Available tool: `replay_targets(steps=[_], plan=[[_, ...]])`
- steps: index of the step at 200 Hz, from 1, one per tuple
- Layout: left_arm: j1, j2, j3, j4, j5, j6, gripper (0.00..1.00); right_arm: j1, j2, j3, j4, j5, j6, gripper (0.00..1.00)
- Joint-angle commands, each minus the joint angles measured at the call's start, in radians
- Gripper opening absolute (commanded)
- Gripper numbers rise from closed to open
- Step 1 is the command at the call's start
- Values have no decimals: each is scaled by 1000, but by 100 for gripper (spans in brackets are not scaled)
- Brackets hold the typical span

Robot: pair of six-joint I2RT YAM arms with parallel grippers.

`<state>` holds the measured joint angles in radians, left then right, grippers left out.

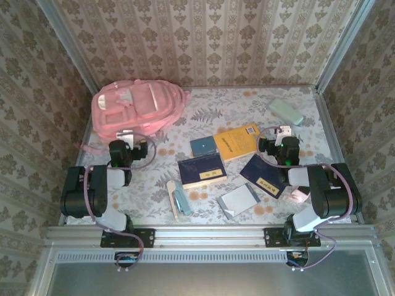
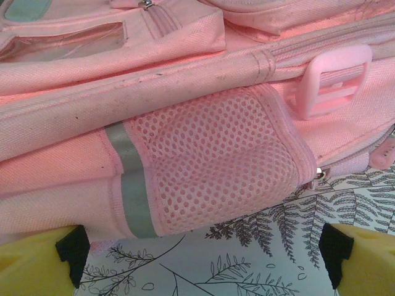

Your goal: Pack the student bag

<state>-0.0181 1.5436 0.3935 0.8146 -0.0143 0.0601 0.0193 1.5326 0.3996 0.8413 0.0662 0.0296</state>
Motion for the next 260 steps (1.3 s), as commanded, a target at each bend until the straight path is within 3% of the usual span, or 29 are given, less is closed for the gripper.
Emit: replay_targets(steps=[1,184,214,234,260], plan=[[0,-9,16,30,8,-6,100,-7,-5,20,-8,-30,-7,100],[3,-19,11,32,-2,-12,100,-7,-9,6,11,-36,-6,100],[-9,-150,-23,-19,-134,-43,100,9,-103,-49,40,-22,-22,100],[-64,-315,-28,-116,-260,-33,100,103,-299,43,-272,82,-58,100],[-137,-538,34,-287,-307,-69,100,278,-494,100,-363,151,-109,100]])
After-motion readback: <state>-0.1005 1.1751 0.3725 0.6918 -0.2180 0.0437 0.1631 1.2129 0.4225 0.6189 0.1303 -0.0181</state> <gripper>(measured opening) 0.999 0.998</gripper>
